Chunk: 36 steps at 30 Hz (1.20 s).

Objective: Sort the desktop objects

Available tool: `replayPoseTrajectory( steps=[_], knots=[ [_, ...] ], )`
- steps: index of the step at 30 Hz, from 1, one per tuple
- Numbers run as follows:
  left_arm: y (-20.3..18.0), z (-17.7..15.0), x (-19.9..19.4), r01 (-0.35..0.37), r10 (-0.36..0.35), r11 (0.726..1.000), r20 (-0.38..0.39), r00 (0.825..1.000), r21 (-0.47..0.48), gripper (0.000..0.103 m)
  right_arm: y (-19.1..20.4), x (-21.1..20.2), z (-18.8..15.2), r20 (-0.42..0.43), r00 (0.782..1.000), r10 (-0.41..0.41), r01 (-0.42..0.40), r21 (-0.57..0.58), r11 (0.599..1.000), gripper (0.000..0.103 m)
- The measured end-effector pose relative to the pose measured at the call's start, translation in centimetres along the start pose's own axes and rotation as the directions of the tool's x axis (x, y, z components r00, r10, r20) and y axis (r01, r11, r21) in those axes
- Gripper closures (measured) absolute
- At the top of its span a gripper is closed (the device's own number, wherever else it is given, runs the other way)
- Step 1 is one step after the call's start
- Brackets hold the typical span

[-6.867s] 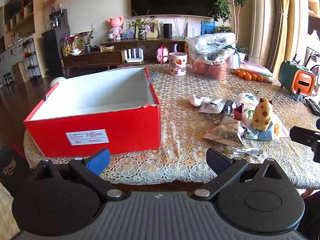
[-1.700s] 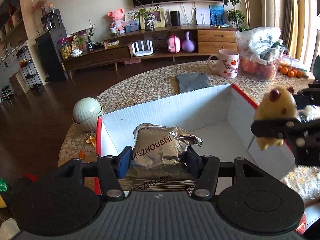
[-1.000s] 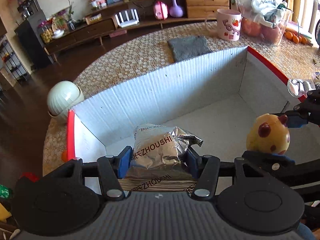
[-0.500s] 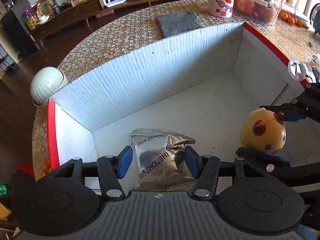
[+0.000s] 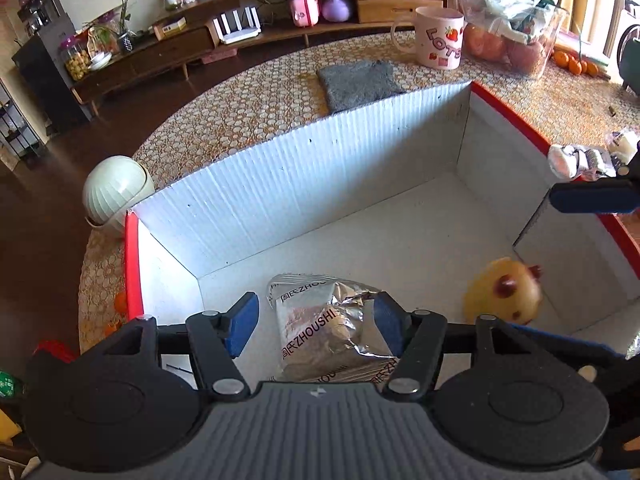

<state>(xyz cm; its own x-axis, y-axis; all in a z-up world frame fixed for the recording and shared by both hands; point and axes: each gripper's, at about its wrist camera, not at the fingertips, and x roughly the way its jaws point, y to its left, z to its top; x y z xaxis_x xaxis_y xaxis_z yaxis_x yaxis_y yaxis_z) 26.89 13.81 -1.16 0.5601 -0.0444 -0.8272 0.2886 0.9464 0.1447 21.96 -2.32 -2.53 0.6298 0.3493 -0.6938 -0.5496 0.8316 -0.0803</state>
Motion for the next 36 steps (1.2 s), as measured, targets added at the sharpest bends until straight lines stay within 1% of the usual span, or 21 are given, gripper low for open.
replayPoseTrajectory(
  steps=[1,2,5,8,13,16,19,26,29,31,34,36],
  knots=[
    [0.0,-0.1,-0.2,0.000,0.000,1.000,0.006,1.000,-0.004,0.040,-0.2,-0.5,0.0,0.017,1.000,0.003,-0.003,0.007,1.000,0.024],
    [-0.1,-0.1,-0.5,-0.002,0.002,1.000,0.011,1.000,-0.006,0.040,-0.4,-1.1,0.0,0.034,0.999,0.006,-0.007,0.016,1.000,0.020],
    [-0.4,-0.3,-0.9,-0.007,0.007,1.000,0.019,1.000,-0.008,0.040,-1.1,-2.5,-0.1,0.082,0.997,0.009,-0.012,0.039,0.999,0.016],
    [-0.7,-0.4,-1.4,-0.008,0.009,1.000,0.025,1.000,-0.011,0.040,-1.6,-3.5,-0.1,0.109,0.994,0.012,-0.020,0.075,0.997,0.010],
    [-1.3,-0.6,-2.0,-0.012,0.013,1.000,0.038,0.999,-0.020,0.040,-2.5,-4.9,-0.3,0.146,0.989,0.018,-0.033,0.102,0.994,0.000],
    [-1.8,-0.8,-2.3,-0.012,0.013,1.000,0.042,0.999,-0.023,0.040,-2.6,-5.5,-0.6,0.159,0.987,0.022,-0.040,0.115,0.993,0.000],
    [-2.3,-0.9,-2.8,-0.028,0.029,0.999,0.054,0.998,-0.020,0.040,-2.8,-6.0,-0.8,0.164,0.986,0.032,-0.053,0.127,0.990,0.000],
    [-3.3,-1.2,-4.0,-0.022,0.025,0.999,0.087,0.996,-0.033,0.040,-3.2,-8.0,-1.8,0.194,0.980,0.034,-0.064,0.152,0.986,0.000],
    [-3.5,-1.4,-4.4,-0.019,0.024,0.999,0.099,0.995,-0.049,0.033,-3.4,-8.9,-2.3,0.205,0.978,0.032,-0.065,0.160,0.985,0.000],
    [-3.8,-1.5,-4.7,-0.014,0.021,0.998,0.107,0.994,-0.058,0.032,-3.6,-9.4,-2.7,0.206,0.978,0.031,-0.066,0.165,0.984,0.000],
    [-4.4,-1.8,-5.3,-0.015,0.022,0.998,0.123,0.992,-0.059,0.028,-4.1,-10.5,-3.4,0.214,0.977,0.023,-0.063,0.180,0.982,0.000],
    [-4.8,-2.0,-5.8,-0.015,0.023,0.998,0.135,0.991,-0.059,0.028,-4.6,-11.3,-3.8,0.218,0.976,0.012,-0.055,0.193,0.980,0.000]
  ],
)
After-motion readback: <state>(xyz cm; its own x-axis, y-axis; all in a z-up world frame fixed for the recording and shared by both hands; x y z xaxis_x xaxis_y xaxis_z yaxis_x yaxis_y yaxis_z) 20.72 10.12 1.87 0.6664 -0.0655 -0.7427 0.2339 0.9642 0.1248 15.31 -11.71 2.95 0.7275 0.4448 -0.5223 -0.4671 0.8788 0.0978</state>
